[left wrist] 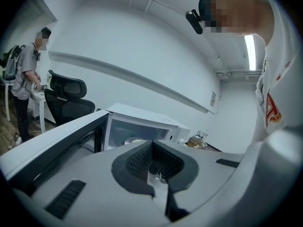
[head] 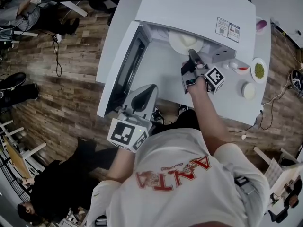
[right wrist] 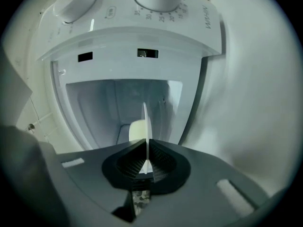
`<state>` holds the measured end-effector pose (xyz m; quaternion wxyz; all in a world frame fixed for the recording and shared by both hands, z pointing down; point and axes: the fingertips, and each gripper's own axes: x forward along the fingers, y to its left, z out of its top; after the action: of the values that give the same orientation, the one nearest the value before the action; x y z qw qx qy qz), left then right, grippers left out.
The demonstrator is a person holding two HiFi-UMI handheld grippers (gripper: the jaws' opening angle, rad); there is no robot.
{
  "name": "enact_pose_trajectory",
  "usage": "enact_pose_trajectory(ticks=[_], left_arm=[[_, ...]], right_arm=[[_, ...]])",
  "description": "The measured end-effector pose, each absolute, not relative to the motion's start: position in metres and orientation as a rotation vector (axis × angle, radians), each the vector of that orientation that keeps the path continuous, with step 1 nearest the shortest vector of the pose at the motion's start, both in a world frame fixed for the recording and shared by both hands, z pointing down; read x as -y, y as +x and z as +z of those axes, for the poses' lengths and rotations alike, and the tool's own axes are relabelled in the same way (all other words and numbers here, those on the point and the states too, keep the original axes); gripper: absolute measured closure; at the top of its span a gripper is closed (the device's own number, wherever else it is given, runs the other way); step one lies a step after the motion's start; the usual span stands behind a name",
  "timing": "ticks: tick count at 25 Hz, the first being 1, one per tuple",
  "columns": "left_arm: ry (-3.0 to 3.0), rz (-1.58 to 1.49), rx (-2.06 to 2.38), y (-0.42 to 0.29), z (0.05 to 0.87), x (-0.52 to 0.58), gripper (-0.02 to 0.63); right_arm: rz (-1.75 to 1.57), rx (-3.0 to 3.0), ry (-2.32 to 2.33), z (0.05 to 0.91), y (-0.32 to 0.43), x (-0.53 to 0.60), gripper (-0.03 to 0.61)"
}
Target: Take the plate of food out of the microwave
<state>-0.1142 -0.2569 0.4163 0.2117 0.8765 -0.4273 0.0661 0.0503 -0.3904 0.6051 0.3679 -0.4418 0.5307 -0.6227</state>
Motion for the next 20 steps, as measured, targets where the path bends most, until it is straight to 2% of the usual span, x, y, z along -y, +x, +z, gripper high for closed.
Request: enact_pose_trajectory(ticks=[11,20], left_arm=[[2.547,0.176,1.045,-0.087,0.402,0.236,0.604],[2.659,0.207,0.826,-0.046,0.399,0.213,0.604]], right_arm=[[-1.635,-1.374,-1.148,0.6,0.057,0.303,0.561],[-1.607,-1.262,-1.246,0.62,0.097,0.22,0.561]])
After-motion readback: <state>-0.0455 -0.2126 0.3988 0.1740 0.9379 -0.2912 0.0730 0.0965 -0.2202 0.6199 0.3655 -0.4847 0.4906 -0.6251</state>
